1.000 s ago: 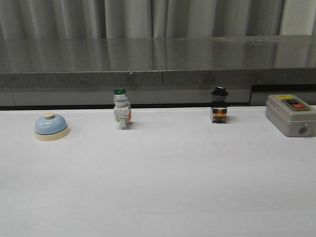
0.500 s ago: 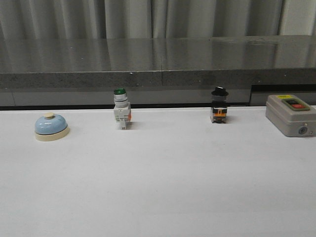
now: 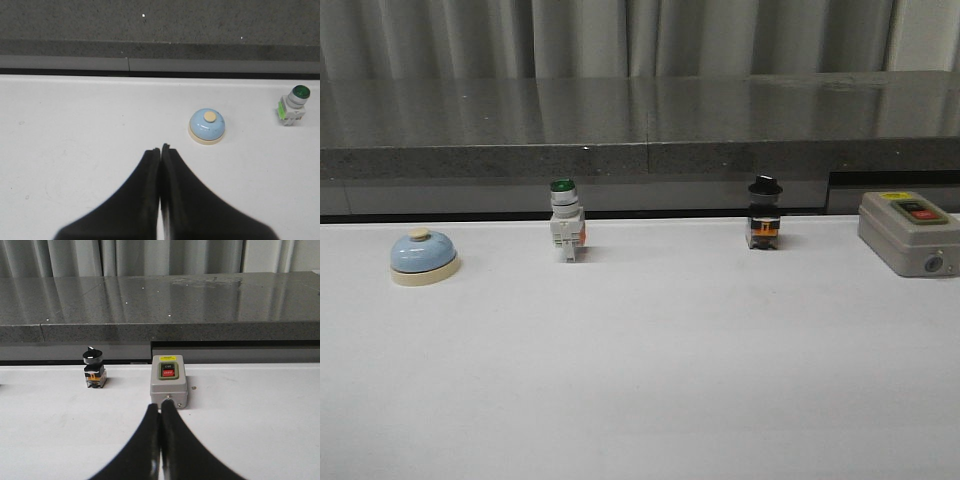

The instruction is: Place and press bell with both arms

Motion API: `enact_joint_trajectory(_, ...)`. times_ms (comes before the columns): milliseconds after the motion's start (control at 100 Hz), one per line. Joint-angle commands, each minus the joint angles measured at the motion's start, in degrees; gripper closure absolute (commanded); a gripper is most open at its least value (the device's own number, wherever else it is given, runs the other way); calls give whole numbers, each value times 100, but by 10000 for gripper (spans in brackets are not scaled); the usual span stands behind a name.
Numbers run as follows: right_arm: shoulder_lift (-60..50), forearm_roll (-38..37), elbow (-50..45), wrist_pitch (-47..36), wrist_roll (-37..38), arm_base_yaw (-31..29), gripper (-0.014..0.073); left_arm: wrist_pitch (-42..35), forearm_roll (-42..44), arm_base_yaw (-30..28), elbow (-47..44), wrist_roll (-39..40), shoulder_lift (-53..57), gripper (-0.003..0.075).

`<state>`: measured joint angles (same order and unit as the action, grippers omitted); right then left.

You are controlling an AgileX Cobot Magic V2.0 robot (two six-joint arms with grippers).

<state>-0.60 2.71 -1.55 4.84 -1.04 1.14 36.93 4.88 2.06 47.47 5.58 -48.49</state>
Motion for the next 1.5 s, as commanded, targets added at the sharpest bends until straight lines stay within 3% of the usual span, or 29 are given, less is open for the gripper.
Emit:
enact_joint_trajectory(0,-105,-50,83,-484,-7,-26,654,-257,-37,-11,370,28,-381,739)
enact_joint_trajectory(130,-105,-50,83,-484,-7,-26,654,-142,-104,-11,568,28,-801,734)
enact_joint_trajectory(220,-105,-50,83,-484,-7,-26,654,-66,-177,-11,628,12,-980,672)
enact_joint_trajectory(340,-105,-50,83,-484,-7,-26,654,16,-241,-11,630,-14,-1054,442)
enact_joint_trajectory(460,-105,-50,83,-484,-7,-26,654,24,-241,-11,630,-14,-1054,116)
enact_joint_trajectory(530,-105,-50,83,-484,-7,-26,654,11,-241,-11,630,-14,-1054,14)
enact_joint_trajectory(800,-105,-50,83,-484,-7,-26,654,-169,-634,100,923,-278,-1691,60)
enact_joint_trajectory(1110,-105,-50,83,-484,-7,-26,654,-344,-599,723,2115,-288,-3407,60)
enact_joint_trajectory(1490,-105,-50,83,-484,-7,-26,654,-298,-524,769,3396,-299,-5308,60)
